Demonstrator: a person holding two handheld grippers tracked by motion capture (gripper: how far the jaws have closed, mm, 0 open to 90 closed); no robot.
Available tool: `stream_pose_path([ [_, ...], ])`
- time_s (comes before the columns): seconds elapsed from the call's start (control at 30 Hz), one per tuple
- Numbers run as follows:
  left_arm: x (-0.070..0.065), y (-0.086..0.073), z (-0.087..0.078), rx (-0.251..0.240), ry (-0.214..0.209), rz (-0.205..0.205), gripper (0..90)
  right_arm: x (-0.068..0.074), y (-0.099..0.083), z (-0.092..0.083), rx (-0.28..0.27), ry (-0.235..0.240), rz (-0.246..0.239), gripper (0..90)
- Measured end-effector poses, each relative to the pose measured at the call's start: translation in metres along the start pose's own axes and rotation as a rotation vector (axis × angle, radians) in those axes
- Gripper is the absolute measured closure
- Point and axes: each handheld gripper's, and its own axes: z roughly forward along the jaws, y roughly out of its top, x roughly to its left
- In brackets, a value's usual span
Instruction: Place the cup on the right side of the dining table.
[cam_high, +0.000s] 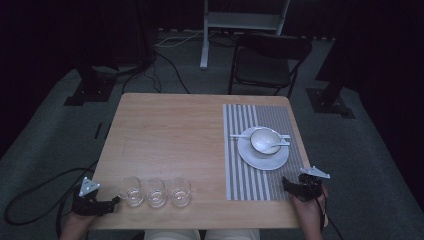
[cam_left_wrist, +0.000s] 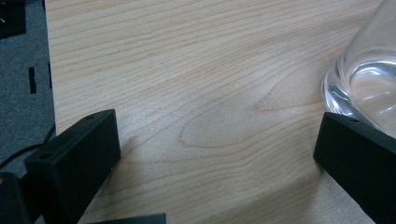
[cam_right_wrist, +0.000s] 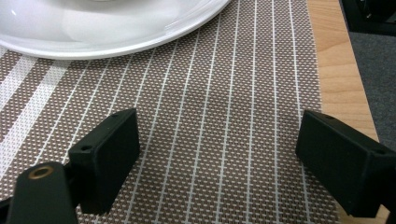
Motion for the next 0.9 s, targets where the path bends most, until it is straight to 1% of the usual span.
stream_pose_path([
  [0.13, 0.0000, -0.0001, 0.0000, 0.000, 0.000, 0.000, 0.8, 0.0007, -0.0005, -0.0003, -0.005, -0.006, -0.006, 12.9],
  [0.17, 0.0000, 0.0000, 0.0000, 0.000, 0.000, 0.000, 0.8, 0.0040, -0.0015, -0.0013, -0.021, -0.029, -0.030, 14.1],
  [0.2, 0.0001, 0.0000, 0.0000, 0.001, -0.001, 0.001, 0.8, 0.0051, -0.0019, -0.0019, -0.025, -0.034, -0.038, 14.1],
  [0.27, 0.0001, 0.0000, 0.0000, 0.000, -0.001, 0.001, 0.8, 0.0051, -0.0018, -0.0019, -0.024, -0.034, -0.037, 14.1],
  [0.4, 0.0001, 0.0000, 0.0000, 0.000, -0.001, 0.001, 0.8, 0.0026, -0.0008, -0.0011, -0.011, -0.015, -0.019, 14.0],
  [0.47, 0.0001, 0.0000, 0.0000, 0.000, -0.001, 0.001, 0.8, 0.0002, 0.0002, -0.0003, 0.003, 0.002, 0.000, 13.8],
  [0.8, 0.0001, 0.0001, 0.0001, 0.001, -0.001, 0.001, 0.8, -0.0006, 0.0037, 0.0003, 0.024, 0.010, -0.009, 13.9],
  [0.83, 0.0001, 0.0001, 0.0000, 0.001, -0.001, 0.001, 0.8, 0.0002, 0.0037, -0.0011, 0.024, 0.012, -0.017, 17.3],
  [0.87, 0.0001, 0.0001, 0.0000, 0.001, -0.001, 0.001, 0.8, 0.0002, 0.0037, -0.0011, 0.024, 0.012, -0.017, 17.3],
  [0.9, 0.0000, 0.0000, 0.0000, 0.000, -0.001, 0.001, 0.8, 0.0018, 0.0036, -0.0031, 0.032, 0.019, -0.027, 17.3],
])
